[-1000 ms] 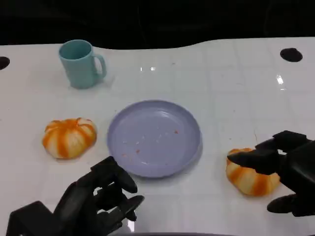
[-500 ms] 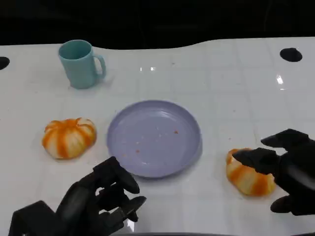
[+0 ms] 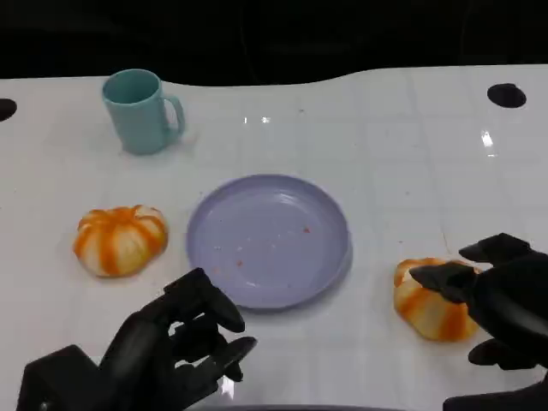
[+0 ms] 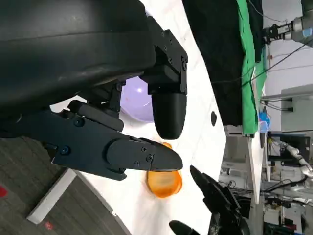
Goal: Grasp the bread from the table and place it into the plate.
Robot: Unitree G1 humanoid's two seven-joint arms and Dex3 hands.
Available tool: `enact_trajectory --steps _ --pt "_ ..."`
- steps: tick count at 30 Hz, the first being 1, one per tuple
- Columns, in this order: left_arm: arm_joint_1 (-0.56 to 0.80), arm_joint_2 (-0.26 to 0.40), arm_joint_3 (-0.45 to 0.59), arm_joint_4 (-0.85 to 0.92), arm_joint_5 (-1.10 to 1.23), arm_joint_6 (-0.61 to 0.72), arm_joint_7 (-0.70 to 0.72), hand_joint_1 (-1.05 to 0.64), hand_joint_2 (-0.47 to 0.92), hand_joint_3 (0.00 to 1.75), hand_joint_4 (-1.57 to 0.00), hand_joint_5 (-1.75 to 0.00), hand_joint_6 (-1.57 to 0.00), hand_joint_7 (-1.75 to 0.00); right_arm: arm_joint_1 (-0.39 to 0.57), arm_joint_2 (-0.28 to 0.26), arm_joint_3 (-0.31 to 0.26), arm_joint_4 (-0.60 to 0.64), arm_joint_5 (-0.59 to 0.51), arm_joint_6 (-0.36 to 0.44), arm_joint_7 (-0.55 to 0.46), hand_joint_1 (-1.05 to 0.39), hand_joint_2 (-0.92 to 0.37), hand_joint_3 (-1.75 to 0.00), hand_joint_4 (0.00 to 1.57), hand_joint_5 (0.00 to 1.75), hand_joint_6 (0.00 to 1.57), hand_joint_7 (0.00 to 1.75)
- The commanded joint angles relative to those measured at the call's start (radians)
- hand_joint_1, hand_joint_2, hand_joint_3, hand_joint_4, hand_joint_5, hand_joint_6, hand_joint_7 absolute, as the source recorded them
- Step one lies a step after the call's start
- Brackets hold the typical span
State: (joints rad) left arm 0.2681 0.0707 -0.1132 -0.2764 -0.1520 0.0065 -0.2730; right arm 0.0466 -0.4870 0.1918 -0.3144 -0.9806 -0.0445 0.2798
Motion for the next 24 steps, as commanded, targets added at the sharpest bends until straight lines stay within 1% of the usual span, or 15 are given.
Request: enact_trajectory --steps 1,5,17,24 --pt "0.003 0.006 0.004 0.001 0.001 -0.003 0.004 -0.51 0.92 0.25 -0.64 -1.75 -0.42 -1.73 -0.030 0.001 0.018 0.056 -0.008 0.015 -0.027 -0.40 -0.76 -0.01 0.26 0.36 0.43 0.00" --pt "0.005 0.005 0.003 -0.003 0.002 0.001 0.007 -0.51 0.92 0.25 -0.63 -1.75 -0.42 -1.74 -0.060 -0.001 0.036 0.114 -0.009 0.014 -0.049 -0.42 -0.78 -0.01 0.27 0.34 0.42 0.00" --pt "0.003 0.004 0.002 -0.001 0.011 -0.001 0.012 -0.53 0.92 0.25 -0.64 -1.75 -0.43 -1.73 -0.148 0.013 0.108 0.262 -0.010 0.049 -0.080 -0.45 -0.84 -0.01 0.30 0.29 0.43 0.01" --pt "0.006 0.001 0.002 -0.004 0.008 -0.005 0.010 -0.53 0.92 0.25 -0.64 -1.75 -0.43 -1.72 -0.188 0.020 0.134 0.324 0.026 0.064 -0.059 -0.44 -0.87 -0.01 0.32 0.25 0.43 0.01"
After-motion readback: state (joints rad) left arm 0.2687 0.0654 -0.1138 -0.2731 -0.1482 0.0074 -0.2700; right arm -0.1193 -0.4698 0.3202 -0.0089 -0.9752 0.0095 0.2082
